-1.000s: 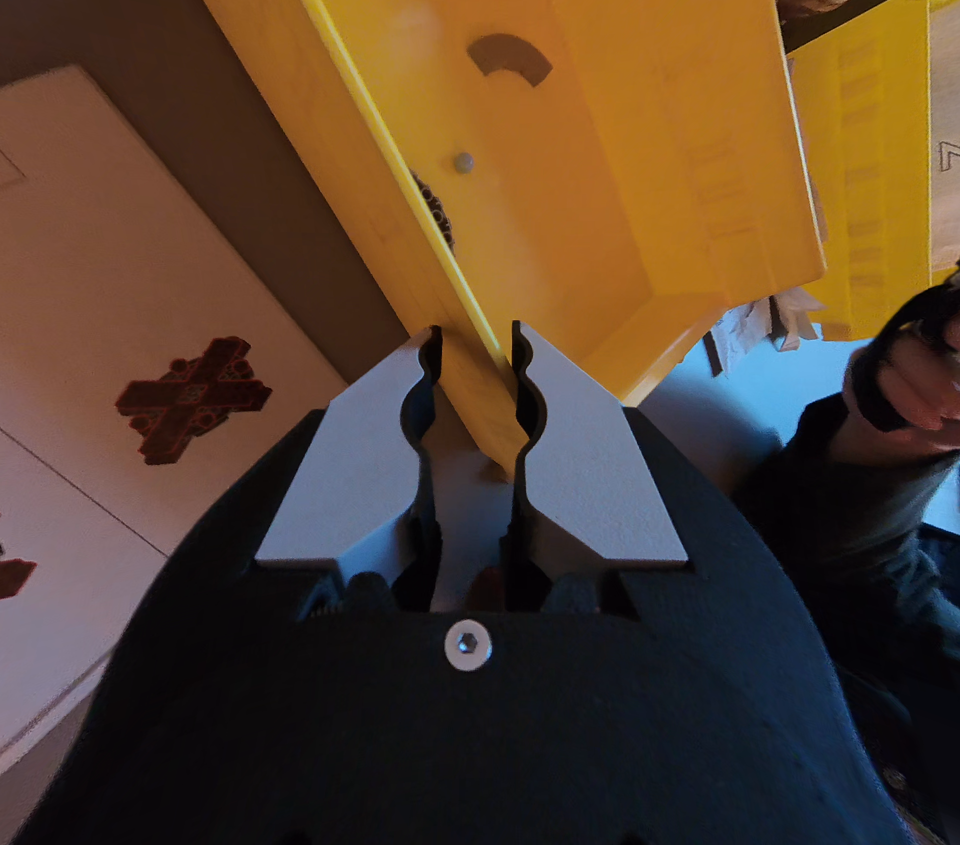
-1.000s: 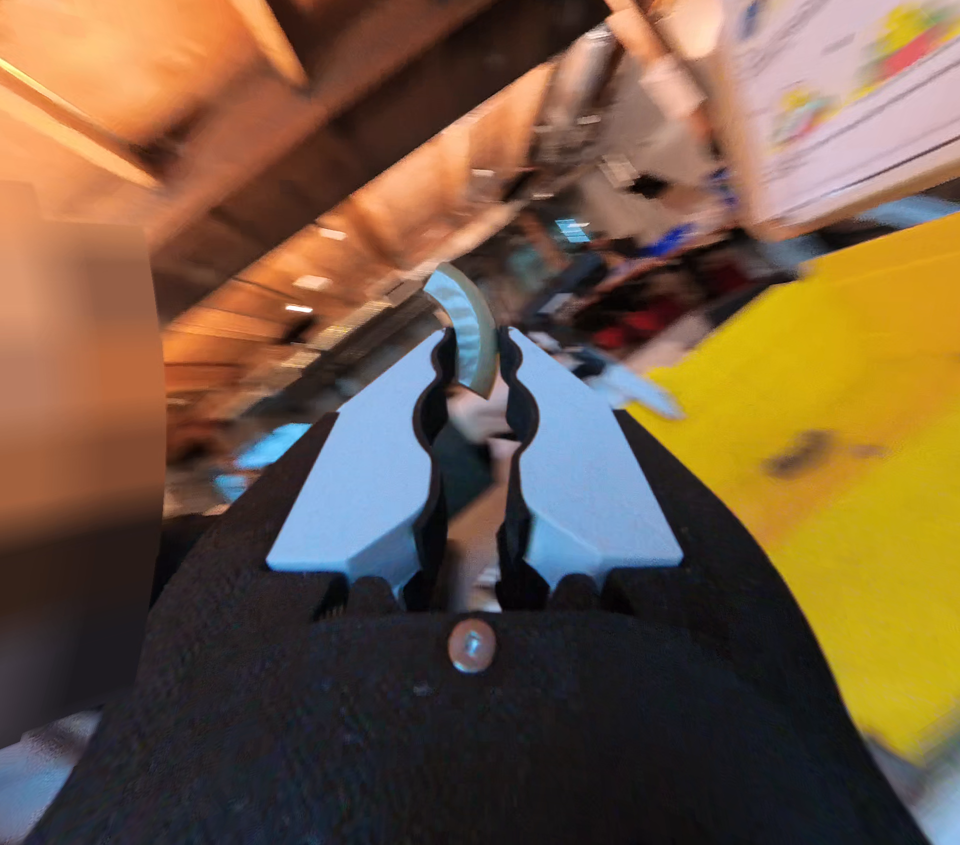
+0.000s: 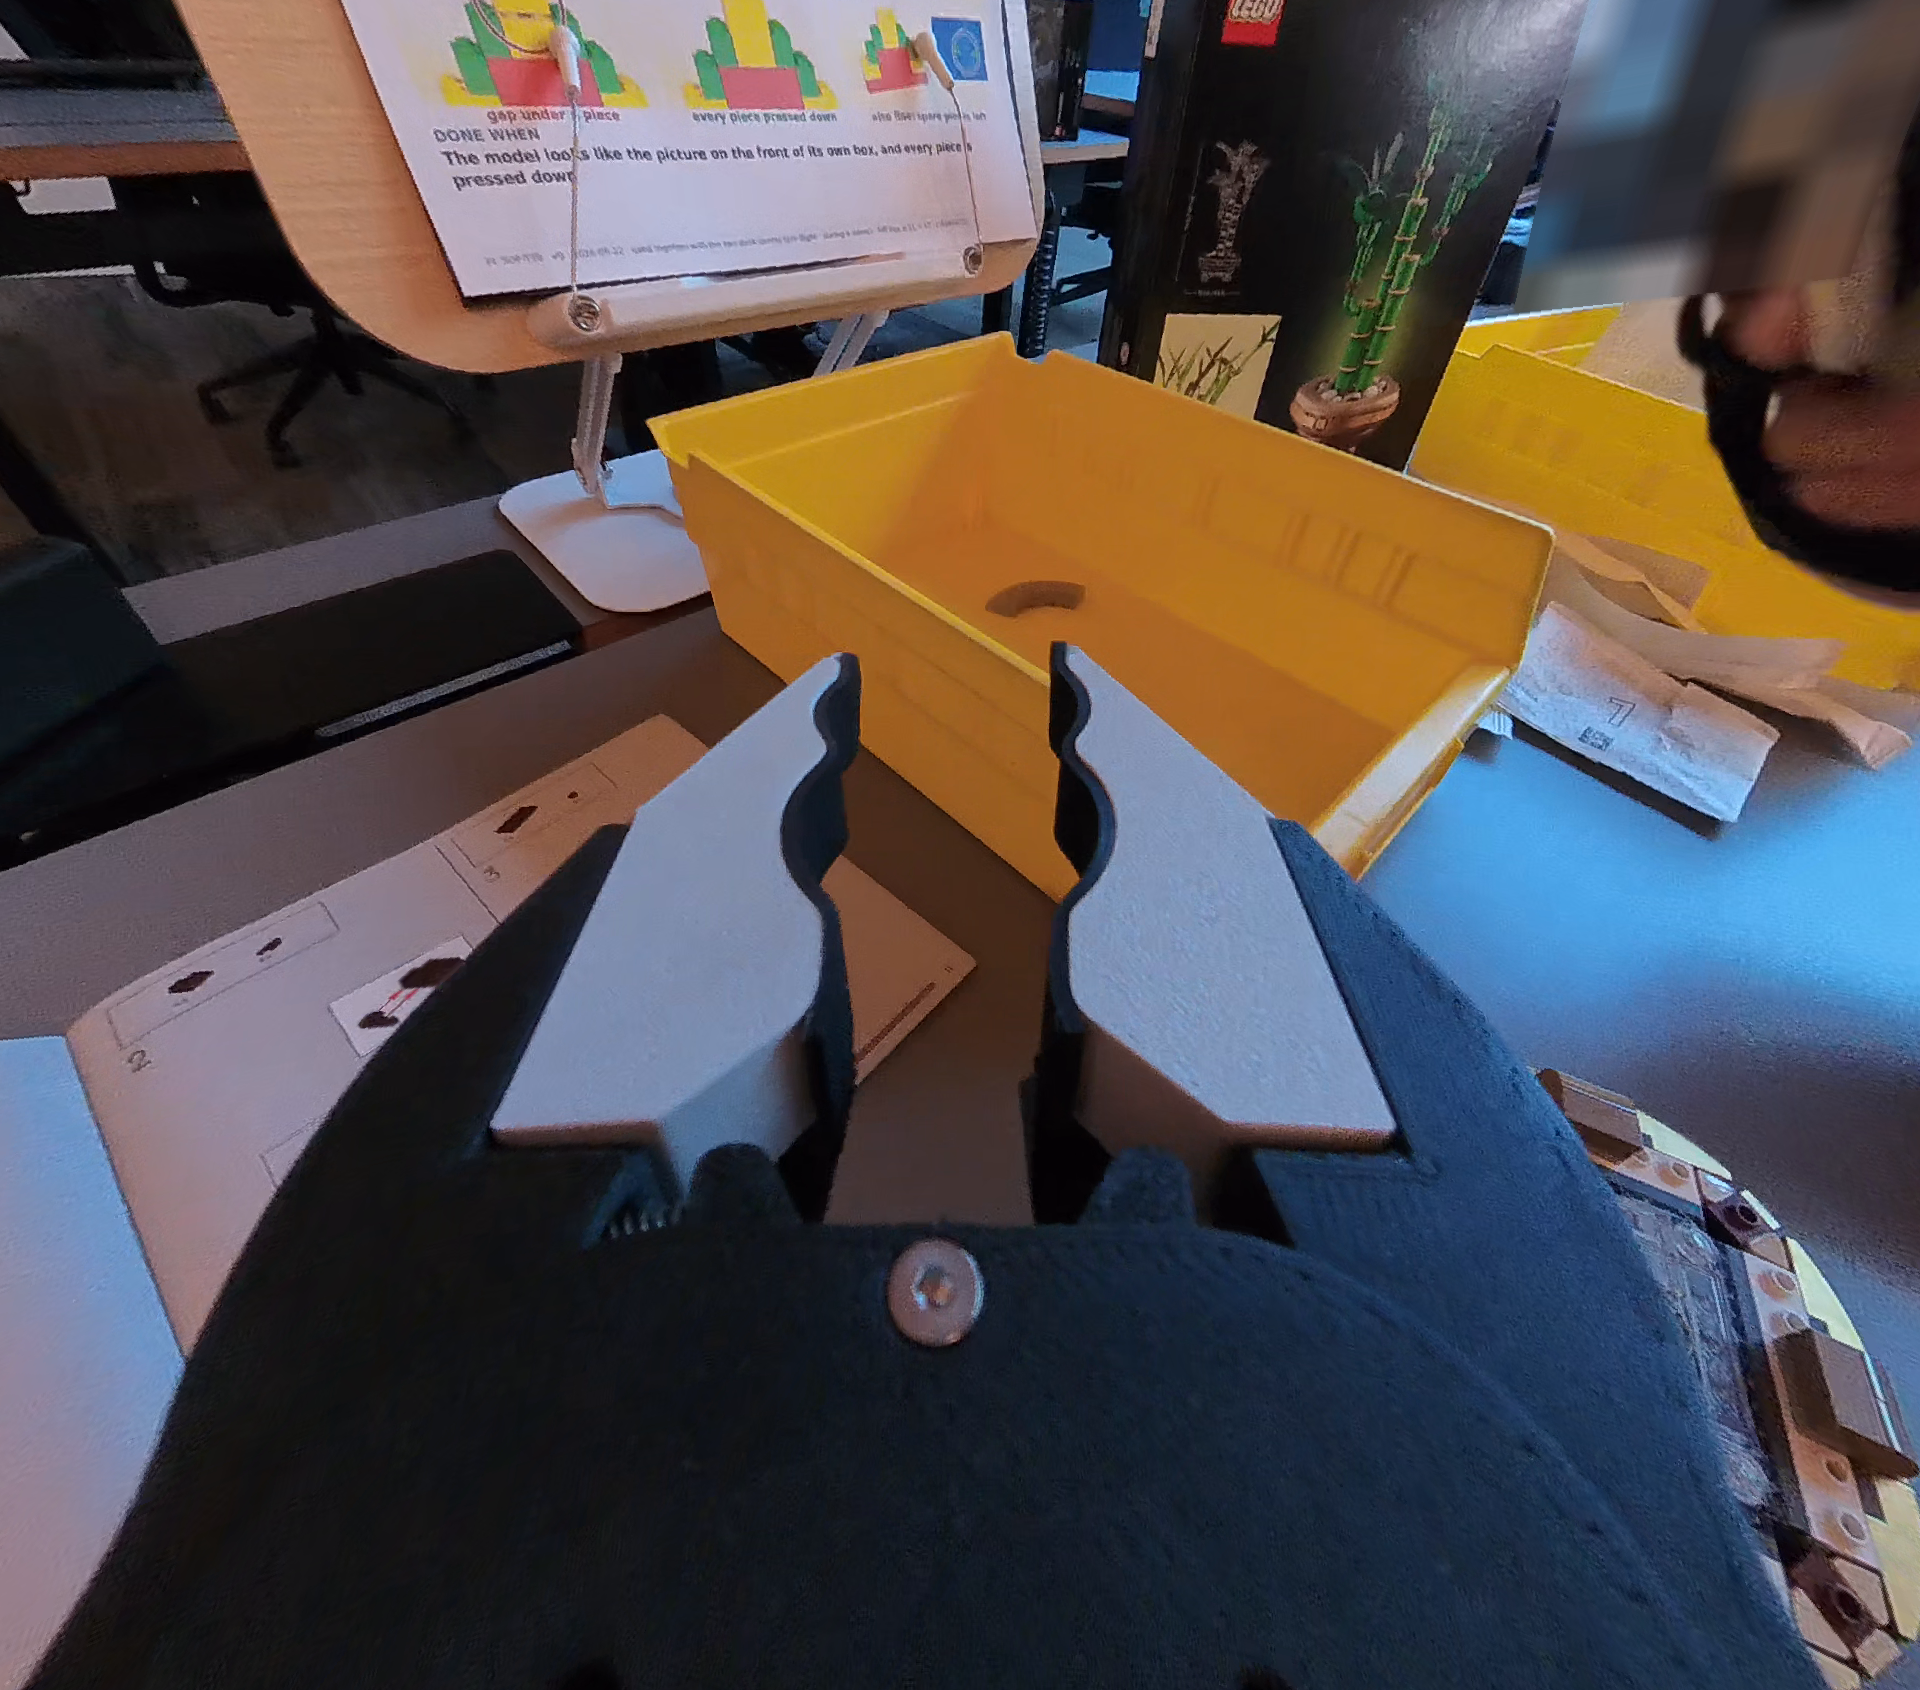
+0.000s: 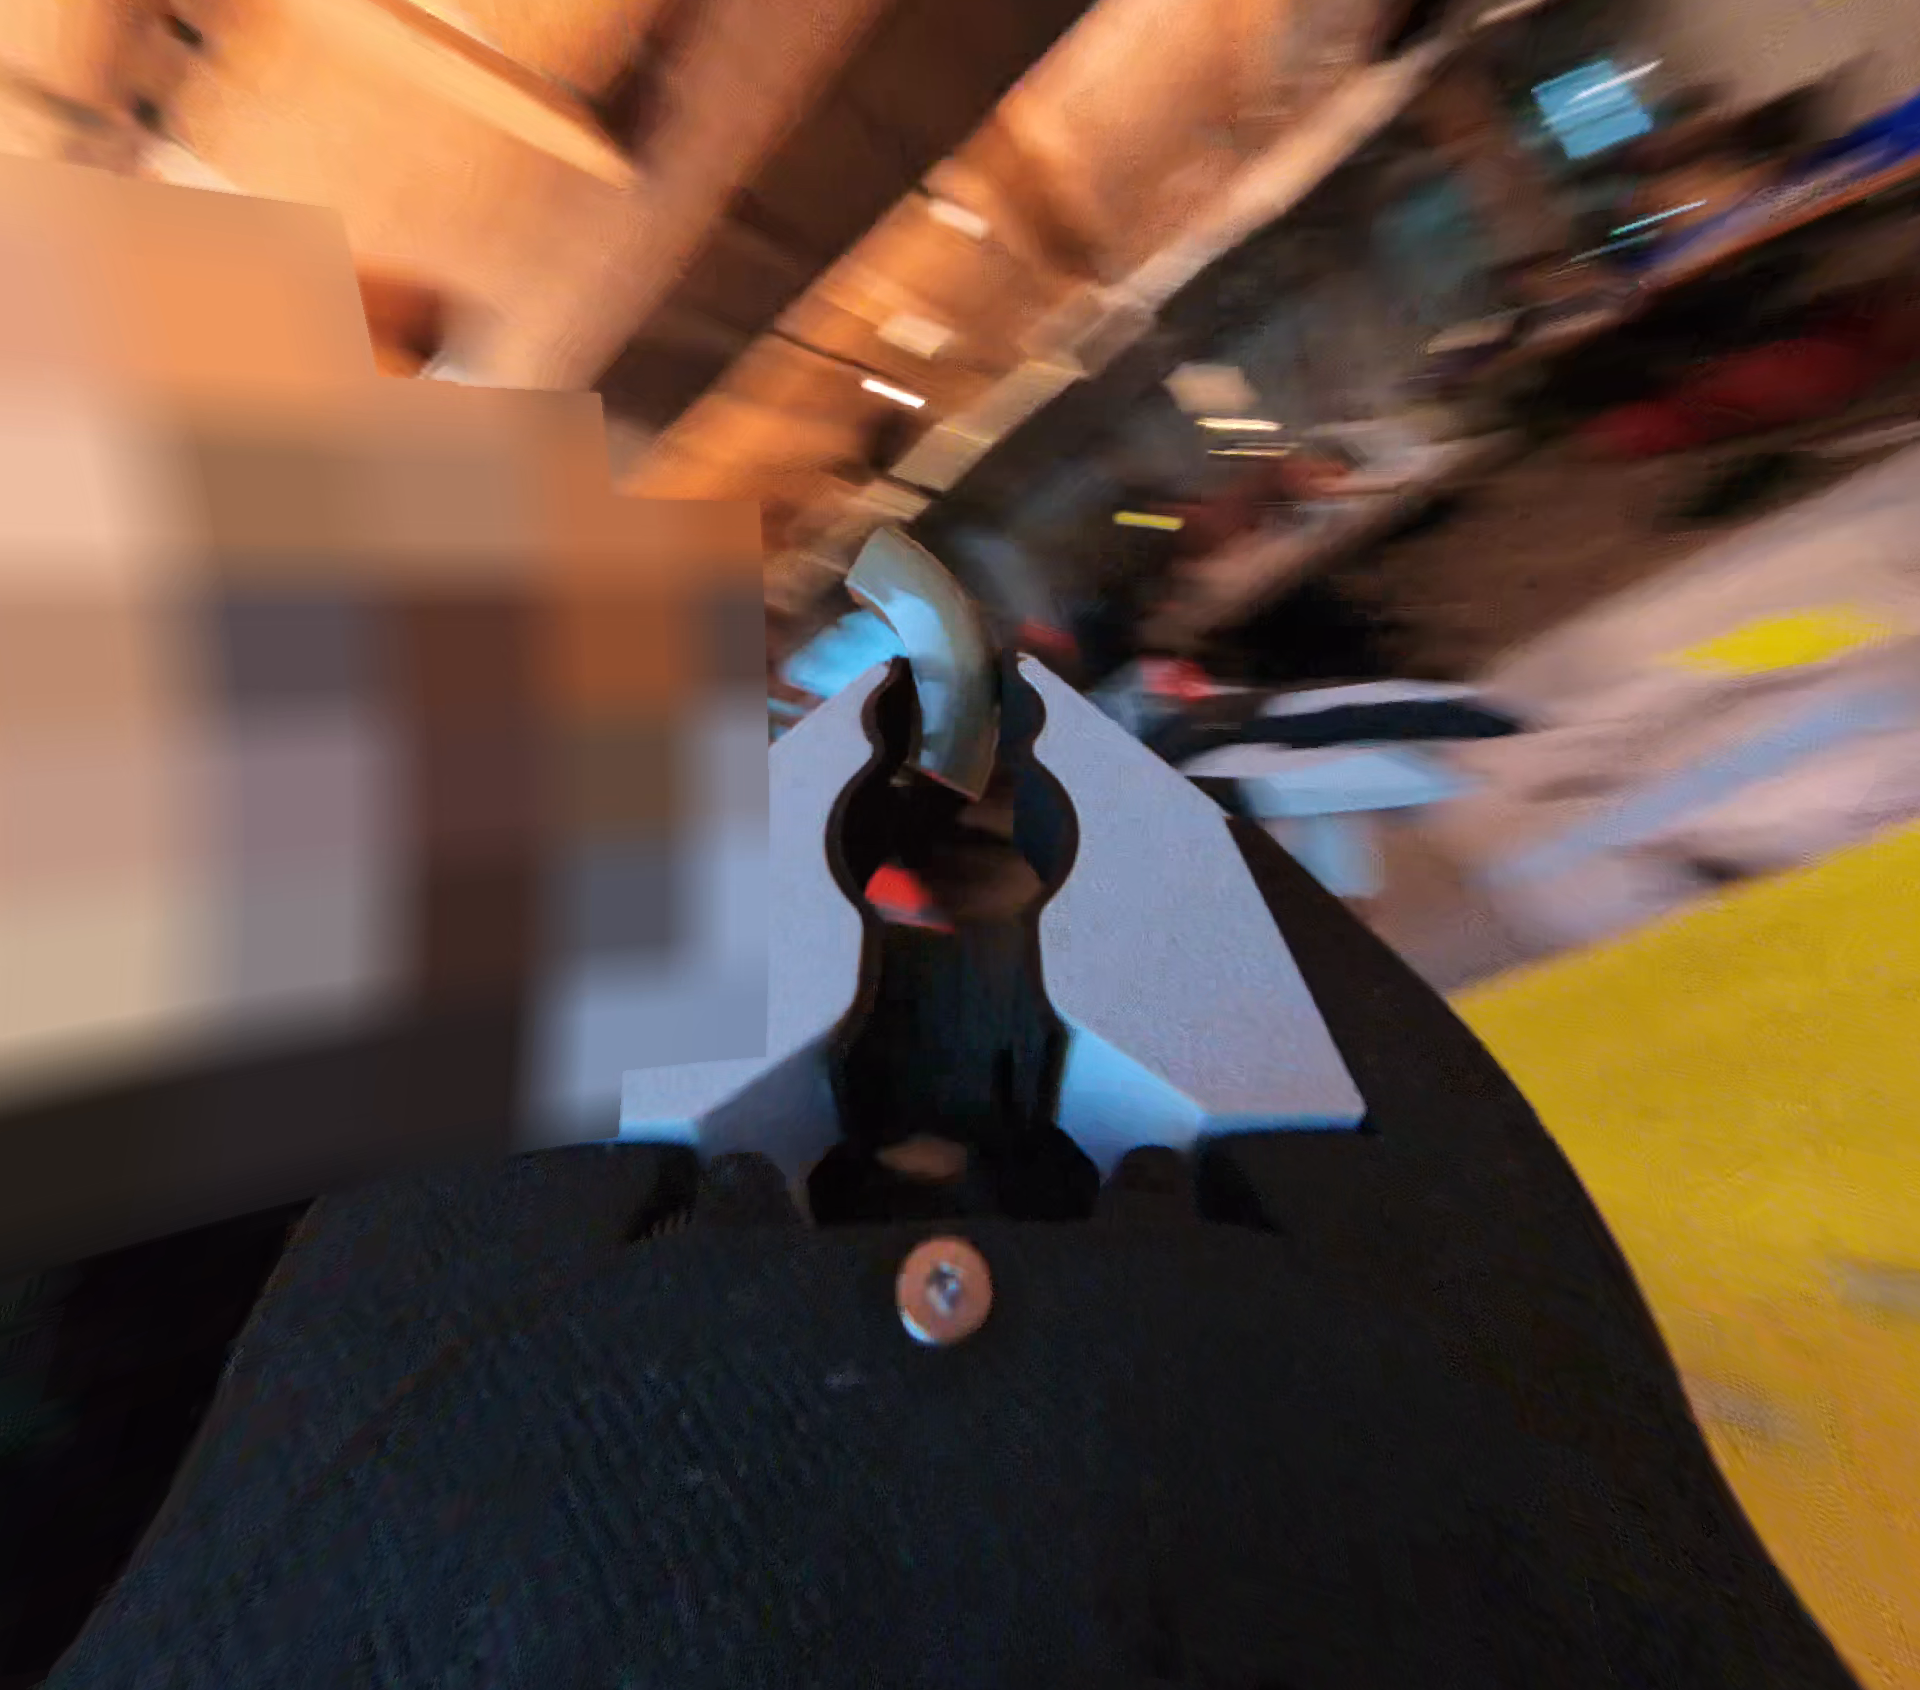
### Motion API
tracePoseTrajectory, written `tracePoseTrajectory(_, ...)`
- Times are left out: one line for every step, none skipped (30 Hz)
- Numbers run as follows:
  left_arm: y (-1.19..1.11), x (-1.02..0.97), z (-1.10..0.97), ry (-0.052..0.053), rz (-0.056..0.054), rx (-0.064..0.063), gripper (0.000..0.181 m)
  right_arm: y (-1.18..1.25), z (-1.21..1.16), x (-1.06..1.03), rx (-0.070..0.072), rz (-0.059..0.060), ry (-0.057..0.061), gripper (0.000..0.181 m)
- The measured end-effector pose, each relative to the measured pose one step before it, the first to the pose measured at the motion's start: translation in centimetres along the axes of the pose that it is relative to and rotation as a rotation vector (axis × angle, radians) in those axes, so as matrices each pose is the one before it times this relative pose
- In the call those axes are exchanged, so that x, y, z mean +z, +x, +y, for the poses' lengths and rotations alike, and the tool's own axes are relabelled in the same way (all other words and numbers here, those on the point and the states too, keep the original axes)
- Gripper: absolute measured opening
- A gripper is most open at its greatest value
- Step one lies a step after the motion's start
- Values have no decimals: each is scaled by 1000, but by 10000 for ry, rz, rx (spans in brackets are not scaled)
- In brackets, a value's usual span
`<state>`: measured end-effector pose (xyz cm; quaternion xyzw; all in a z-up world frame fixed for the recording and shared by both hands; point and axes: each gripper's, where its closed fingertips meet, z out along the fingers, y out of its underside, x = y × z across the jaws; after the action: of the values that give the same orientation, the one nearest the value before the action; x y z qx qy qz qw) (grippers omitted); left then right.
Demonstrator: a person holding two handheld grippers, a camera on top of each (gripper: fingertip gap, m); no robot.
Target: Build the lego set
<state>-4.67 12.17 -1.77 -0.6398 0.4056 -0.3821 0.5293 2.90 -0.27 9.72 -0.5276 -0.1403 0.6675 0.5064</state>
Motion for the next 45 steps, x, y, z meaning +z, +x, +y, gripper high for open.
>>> tracePoseTrajectory(-160,-87,-73,28,-20,-22,34,977,-627,203,-2468,1716,-546,14)
tracePoseTrajectory(-236,-62,-19,13,-59,-24,34,432,-828,10,-2651,1414,-528,14)
tracePoseTrajectory(-250,-27,30,18,-61,-16,33,293,-1024,-191,-2592,1258,-480,14)
tracePoseTrajectory(-247,33,140,-19,-62,-27,33,735,-908,-364,-2473,1351,-571,14)
tracePoseTrajectory(-197,109,266,-71,-23,-43,33,667,-538,-391,-2145,1073,-655,14)
tracePoseTrajectory(-141,153,367,-117,7,-41,33,44,-276,-317,-1613,495,-544,14)
tracePoseTrajectory(-144,194,427,-146,-5,-30,33,-496,13,-194,-1036,68,-438,14)
tracePoseTrajectory(-122,211,417,-142,-1,-18,32,-815,360,-83,-695,-152,-415,14)
tracePoseTrajectory(-75,206,391,-138,15,7,32,-502,757,61,-563,13,-504,14)
tracePoseTrajectory(-56,202,365,-151,13,18,32,-230,1042,203,-478,114,-611,15)
tracePoseTrajectory(-47,162,324,-154,11,33,32,-375,993,317,-424,-29,-527,15)
tracePoseTrajectory(-77,99,254,-136,-25,47,31,-362,814,405,-270,-78,-376,15)
tracePoseTrajectory(-103,21,158,-101,-49,52,31,-397,685,503,-52,-130,-234,15)
tracePoseTrajectory(-86,-34,39,-59,-42,54,31,-651,728,625,121,-313,-153,15)
tracePoseTrajectory(-77,-92,-62,-5,-43,37,32,-892,1033,828,262,-499,-235,15)
tracePoseTrajectory(-67,-99,-149,42,-31,11,31,-859,1643,1138,529,-547,-502,15)
tracePoseTrajectory(-71,-90,-154,51,-23,-1,31,-676,2318,1489,1004,-524,-901,15)
tracePoseTrajectory(-122,-92,-152,67,-53,-2,31,-714,2617,1714,1418,-662,-1242,15)
tracePoseTrajectory(-137,-76,-129,76,-50,-10,30,-662,2251,1717,1349,-717,-1259,15)
tracePoseTrajectory(-110,-28,-47,40,-25,-23,29,-18,1228,1565,950,-247,-720,15)
tracePoseTrajectory(-84,3,55,-16,-7,-50,29,-62,426,1305,491,-102,-105,15)
tracePoseTrajectory(-33,60,127,-45,25,-64,29,-305,511,917,123,-133,-275,15)
tracePoseTrajectory(-10,81,159,-59,34,-63,29,730,575,257,-81,616,-649,15)
tracePoseTrajectory(25,93,178,-76,34,-54,29,50,-177,76,-335,284,49,15)
tracePoseTrajectory(40,66,128,-63,44,-38,29,-53,-350,-67,-148,214,172,14)
tracePoseTrajectory(53,32,53,-18,31,-27,29,-236,-150,-58,-8,-9,-7,15)
tracePoseTrajectory(67,-8,-41,11,27,-14,29,-155,-140,-41,70,-34,-56,15)
tracePoseTrajectory(46,-32,-74,18,16,-1,29,9,-281,-45,92,45,89,15)
tracePoseTrajectory(45,-55,-91,22,3,11,28,7,-381,31,109,51,195,15)
tracePoseTrajectory(42,-50,-84,15,2,20,28,-119,-308,223,171,-13,171,14)
tracePoseTrajectory(22,-42,-40,-5,-12,29,28,-204,-101,394,186,-41,38,15)
tracePoseTrajectory(-1,-35,-33,-4,-23,26,28,68,128,470,197,136,-104,18)
tracePoseTrajectory(12,-44,-26,-1,-6,15,29,55,263,436,47,132,-219,30)
tracePoseTrajectory(29,-31,-4,-23,9,-6,29,57,444,230,-114,145,-374,41)
tracePoseTrajectory(59,-53,5,-45,28,-40,30,-504,174,-13,-83,-239,-176,44)
tracePoseTrajectory(110,-85,-37,-38,64,-54,31,-602,-332,-399,-92,-280,136,40)
tracePoseTrajectory(125,-111,-104,-27,69,-37,31,-471,-840,-834,-154,-117,398,36)
tracePoseTrajectory(77,-146,-183,24,30,-4,31,-723,-1157,-1182,-225,-175,467,31)
tracePoseTrajectory(63,-151,-242,76,16,23,31,-1523,-1313,-1305,-334,-540,485,26)
tracePoseTrajectory(52,-108,-195,76,22,28,31,-2235,-1129,-1142,-368,-884,384,20)
tracePoseTrajectory(40,-42,-80,32,32,12,31,-2385,-780,-757,-208,-973,205,14)
tracePoseTrajectory(70,18,43,-8,72,-14,31,-2346,-442,-318,-36,-1033,38,14)
tracePoseTrajectory(144,82,114,-26,143,-56,31,-1829,15,129,129,-846,-170,13)
tracePoseTrajectory(148,134,163,-50,163,-101,32,-1092,558,500,176,-554,-410,11)
tracePoseTrajectory(113,125,180,-50,150,-121,32,-243,917,793,123,-150,-566,11)
